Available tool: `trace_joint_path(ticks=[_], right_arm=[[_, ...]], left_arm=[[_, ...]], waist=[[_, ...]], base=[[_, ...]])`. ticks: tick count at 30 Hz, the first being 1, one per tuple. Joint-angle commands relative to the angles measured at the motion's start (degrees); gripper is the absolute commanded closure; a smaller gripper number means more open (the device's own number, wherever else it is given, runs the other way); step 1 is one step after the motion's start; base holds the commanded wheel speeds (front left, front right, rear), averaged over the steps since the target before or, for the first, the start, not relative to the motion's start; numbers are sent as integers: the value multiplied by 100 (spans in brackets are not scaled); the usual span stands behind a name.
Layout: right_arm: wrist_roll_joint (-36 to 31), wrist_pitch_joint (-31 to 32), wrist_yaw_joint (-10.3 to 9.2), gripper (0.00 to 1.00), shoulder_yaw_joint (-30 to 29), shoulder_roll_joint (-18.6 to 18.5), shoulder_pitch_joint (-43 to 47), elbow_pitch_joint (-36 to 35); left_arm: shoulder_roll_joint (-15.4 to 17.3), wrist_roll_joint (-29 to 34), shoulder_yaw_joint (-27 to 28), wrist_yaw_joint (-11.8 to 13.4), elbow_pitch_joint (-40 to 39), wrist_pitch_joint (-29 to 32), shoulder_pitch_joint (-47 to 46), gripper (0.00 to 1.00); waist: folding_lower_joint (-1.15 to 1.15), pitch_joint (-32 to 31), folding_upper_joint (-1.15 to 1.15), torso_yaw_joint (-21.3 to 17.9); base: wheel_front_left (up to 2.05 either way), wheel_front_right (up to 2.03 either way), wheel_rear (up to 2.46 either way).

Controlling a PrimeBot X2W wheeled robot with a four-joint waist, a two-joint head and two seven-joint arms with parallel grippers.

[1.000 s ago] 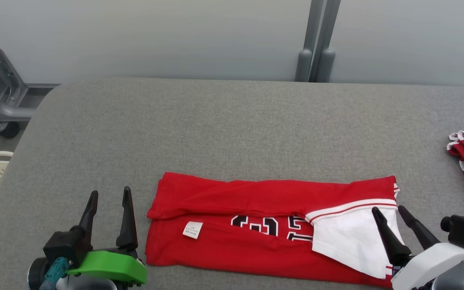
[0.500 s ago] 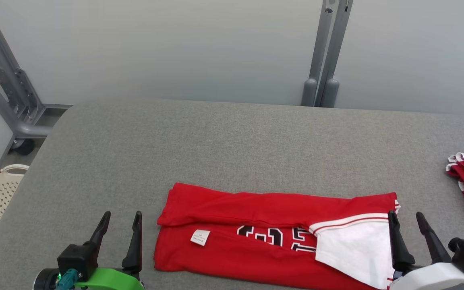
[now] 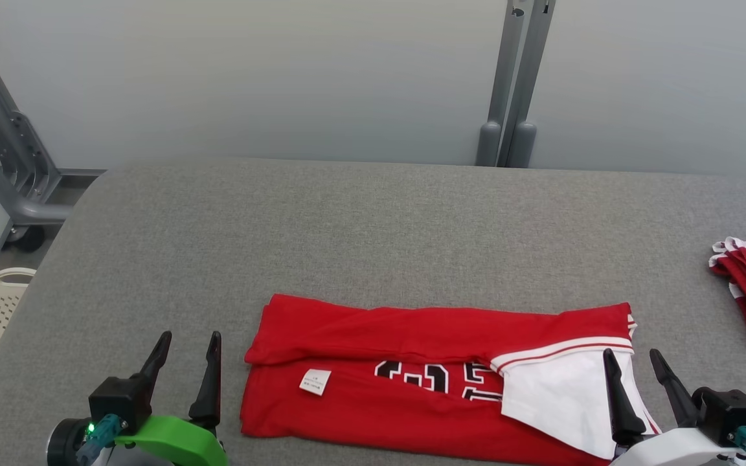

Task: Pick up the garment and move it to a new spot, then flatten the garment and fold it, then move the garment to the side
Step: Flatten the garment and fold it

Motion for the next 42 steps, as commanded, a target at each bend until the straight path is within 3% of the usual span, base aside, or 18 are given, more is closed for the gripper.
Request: trace_joint_path(ticks=[1, 16, 18, 22, 30, 36, 42], right_arm=[[-70, -43, -1, 0, 2, -3, -45, 18], [-230, -42, -1, 0, -9, 30, -156, -41], [32, 113, -1, 0, -45, 32, -196, -79], [-110, 1546, -5, 0, -136, -95, -389, -114], [-601, 4623, -4, 0, -876, -110, -1112, -989], [-930, 5666, -1, 0, -1108, -101, -1452, -876], [-846, 6051, -1, 0, -1078, -173, -1432, -628]], left_arm=[[9, -43, -13, -20, 38, 1, -77, 0], [-30, -80, -20, 15, 71, -27, -121, 0], [-30, -67, -21, 18, 65, -31, -129, 0], [-42, 7, 20, 50, -2, -56, -125, 0], [-100, 100, -51, -19, -77, -72, -53, 0], [-128, 157, -63, -94, -54, -74, -250, 0], [-171, 206, -66, -154, -8, -77, -414, 0]], waist=[[0, 23, 0, -9], [0, 125, 0, 22], [0, 154, 0, 12], [0, 215, 0, -55], [0, 422, 0, -96], [0, 643, 0, 59], [0, 847, 0, 241]], base=[[0, 0, 0], [0, 0, 0], [0, 0, 0], [0, 0, 0], [0, 0, 0], [0, 0, 0], [0, 0, 0]])
